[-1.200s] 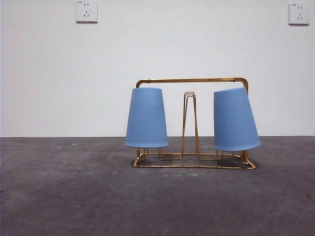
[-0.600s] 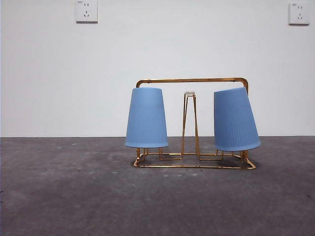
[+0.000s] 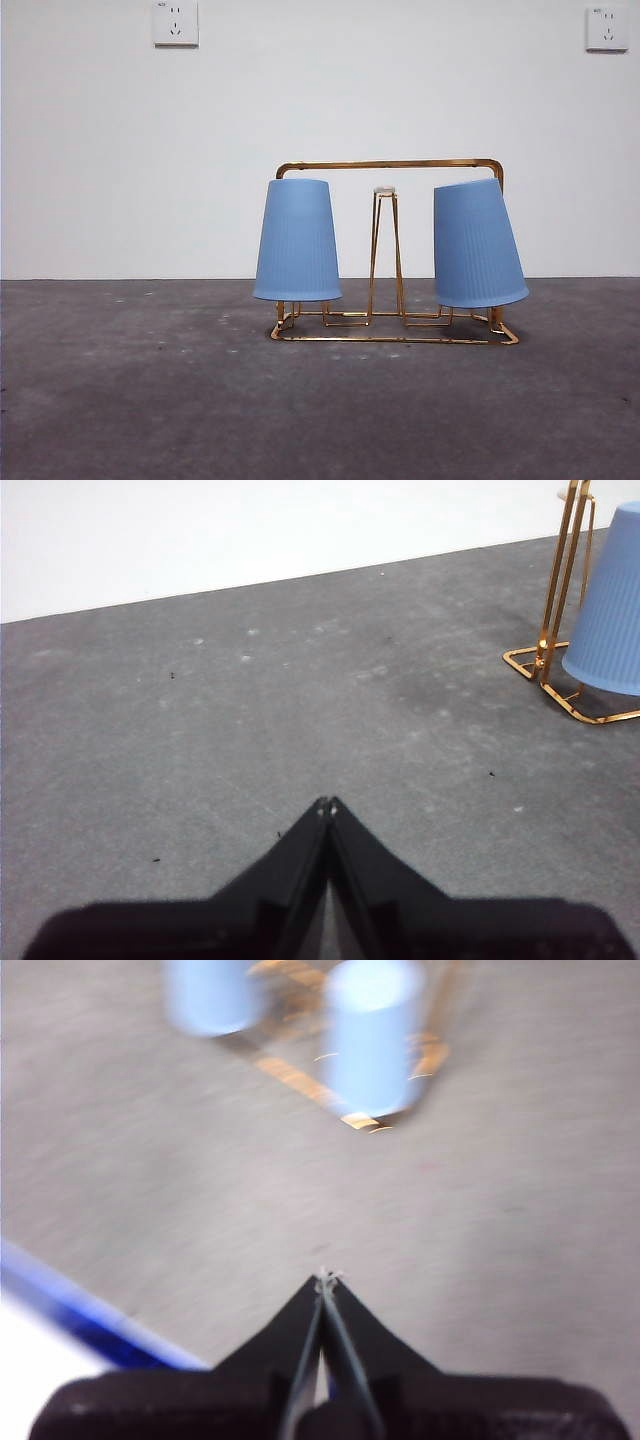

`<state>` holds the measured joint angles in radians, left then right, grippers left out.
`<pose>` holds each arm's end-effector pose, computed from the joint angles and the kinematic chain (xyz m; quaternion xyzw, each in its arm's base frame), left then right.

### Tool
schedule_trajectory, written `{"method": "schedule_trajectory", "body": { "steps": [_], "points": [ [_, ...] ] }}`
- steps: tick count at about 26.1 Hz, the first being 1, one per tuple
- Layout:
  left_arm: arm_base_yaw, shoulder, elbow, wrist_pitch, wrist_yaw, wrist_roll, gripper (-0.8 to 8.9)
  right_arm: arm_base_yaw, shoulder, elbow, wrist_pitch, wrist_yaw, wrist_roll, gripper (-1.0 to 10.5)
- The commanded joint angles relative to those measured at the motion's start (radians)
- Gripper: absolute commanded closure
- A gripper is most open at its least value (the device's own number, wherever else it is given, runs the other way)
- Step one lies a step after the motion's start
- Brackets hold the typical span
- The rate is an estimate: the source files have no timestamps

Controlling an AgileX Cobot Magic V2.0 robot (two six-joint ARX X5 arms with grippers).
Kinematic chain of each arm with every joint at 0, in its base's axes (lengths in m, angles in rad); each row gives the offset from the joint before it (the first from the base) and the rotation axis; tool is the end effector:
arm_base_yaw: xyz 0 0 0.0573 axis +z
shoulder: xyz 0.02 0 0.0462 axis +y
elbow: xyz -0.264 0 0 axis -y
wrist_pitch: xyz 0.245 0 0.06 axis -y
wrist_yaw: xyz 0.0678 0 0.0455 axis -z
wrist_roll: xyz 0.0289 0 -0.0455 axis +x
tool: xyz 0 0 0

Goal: Pick up cup 1,put cup 1 in the cup rack,pick up cup 2,put cup 2 in the cup rack

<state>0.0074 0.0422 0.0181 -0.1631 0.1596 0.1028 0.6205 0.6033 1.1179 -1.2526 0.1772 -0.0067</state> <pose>0.0973 -0.0039 0.1508 0.0432 0.0891 -0.0804 0.9918 0.0498 0.0293 0.3613 -0.1431 0.3317 0.2062 0.9094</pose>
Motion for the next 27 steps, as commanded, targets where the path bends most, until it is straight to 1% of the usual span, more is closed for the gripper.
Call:
{"method": "schedule_trajectory", "body": {
  "steps": [1, 4, 5, 7, 9, 11, 17, 20, 25, 27],
  "points": [
    [0.003, 0.004, -0.011, 0.006, 0.0, -0.01, 8.17, -0.142, -0.032, -0.003, 0.083, -0.003, -0.082, 9.5],
    [0.003, 0.004, -0.011, 0.006, 0.0, -0.01, 8.17, -0.397, -0.097, -0.055, 0.362, -0.048, -0.087, 9.5],
    [0.003, 0.004, -0.011, 0.006, 0.0, -0.01, 8.17, -0.464, -0.119, -0.089, 0.449, -0.061, -0.087, 9.5],
    [0.003, 0.004, -0.011, 0.006, 0.0, -0.01, 8.17, -0.563, -0.175, -0.196, 0.629, -0.122, -0.082, 9.5],
    [0.003, 0.004, -0.011, 0.006, 0.0, -0.01, 8.17, -0.621, -0.243, -0.342, 0.792, -0.204, -0.078, 9.5],
    [0.003, 0.004, -0.011, 0.006, 0.0, -0.01, 8.17, -0.643, -0.313, -0.499, 0.912, -0.211, -0.079, 9.5],
    [0.003, 0.004, -0.011, 0.006, 0.0, -0.01, 8.17, -0.649, -0.442, -0.801, 1.13, -0.203, -0.072, 9.5],
    [0.003, 0.004, -0.011, 0.006, 0.0, -0.01, 8.17, -0.648, -0.499, -0.916, 1.178, -0.202, -0.072, 9.5],
    [0.003, 0.004, -0.011, 0.006, 0.0, -0.01, 8.17, -0.648, -0.575, -1.038, 1.177, -0.187, -0.071, 9.5],
    [0.003, 0.004, -0.011, 0.006, 0.0, -0.01, 8.17, -0.648, -0.597, -1.074, 1.178, -0.187, -0.055, 9.5]
  ]
}}
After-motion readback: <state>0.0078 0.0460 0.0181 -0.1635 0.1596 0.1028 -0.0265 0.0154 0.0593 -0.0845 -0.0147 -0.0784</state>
